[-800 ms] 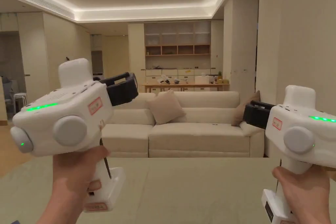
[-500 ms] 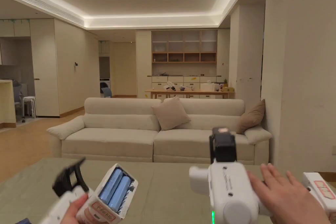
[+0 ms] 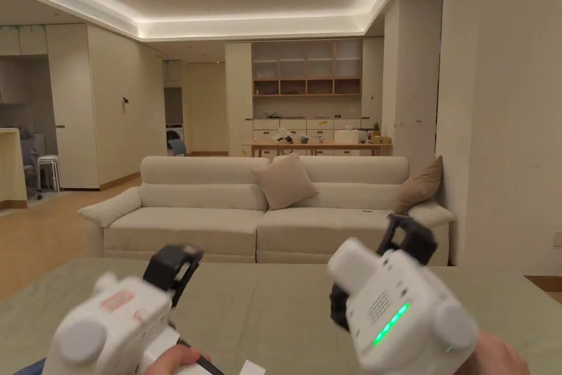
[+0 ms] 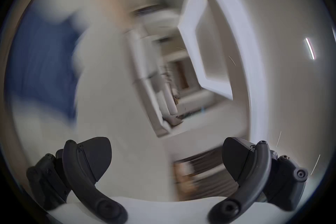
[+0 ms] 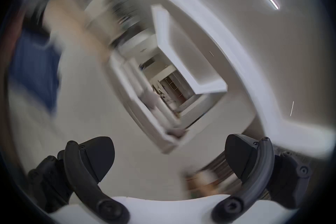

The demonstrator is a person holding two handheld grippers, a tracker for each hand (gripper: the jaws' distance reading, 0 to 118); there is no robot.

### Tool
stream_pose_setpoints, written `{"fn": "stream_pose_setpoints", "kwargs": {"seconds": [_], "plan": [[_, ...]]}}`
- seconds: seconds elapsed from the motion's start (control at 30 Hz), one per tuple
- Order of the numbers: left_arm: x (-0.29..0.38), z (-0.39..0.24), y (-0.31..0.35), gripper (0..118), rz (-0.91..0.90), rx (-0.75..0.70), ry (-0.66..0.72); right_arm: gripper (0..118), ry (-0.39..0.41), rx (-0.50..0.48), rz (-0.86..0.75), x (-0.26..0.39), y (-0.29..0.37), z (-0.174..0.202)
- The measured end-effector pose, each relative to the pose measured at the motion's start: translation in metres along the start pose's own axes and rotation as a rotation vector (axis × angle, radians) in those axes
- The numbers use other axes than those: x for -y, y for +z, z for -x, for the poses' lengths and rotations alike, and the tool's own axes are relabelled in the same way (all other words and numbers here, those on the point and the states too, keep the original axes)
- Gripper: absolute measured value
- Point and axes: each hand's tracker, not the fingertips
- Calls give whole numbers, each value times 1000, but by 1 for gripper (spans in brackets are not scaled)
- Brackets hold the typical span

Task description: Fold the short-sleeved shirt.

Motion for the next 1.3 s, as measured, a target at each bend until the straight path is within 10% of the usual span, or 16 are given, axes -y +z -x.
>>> {"fn": "stream_pose_setpoints", "kwargs": {"seconds": [0.1, 0.17, 0.27, 0.4, 1.3], "plan": [[15, -93, 12, 117, -161, -103, -924, 118, -665, -70, -23, 0, 5, -67], [38, -105, 20, 117, -284, -180, -1222, 118, -909, -44, -31, 23, 10, -92], [36, -97, 23, 117, -201, -124, -1159, 118, -777, 79, 64, 48, 10, -94], [27, -85, 18, 117, -129, -88, -961, 118, -834, 22, 70, 55, 15, -92], [28, -88, 20, 117, -159, -129, -1016, 118, -797, 78, 56, 48, 24, -97]]}}
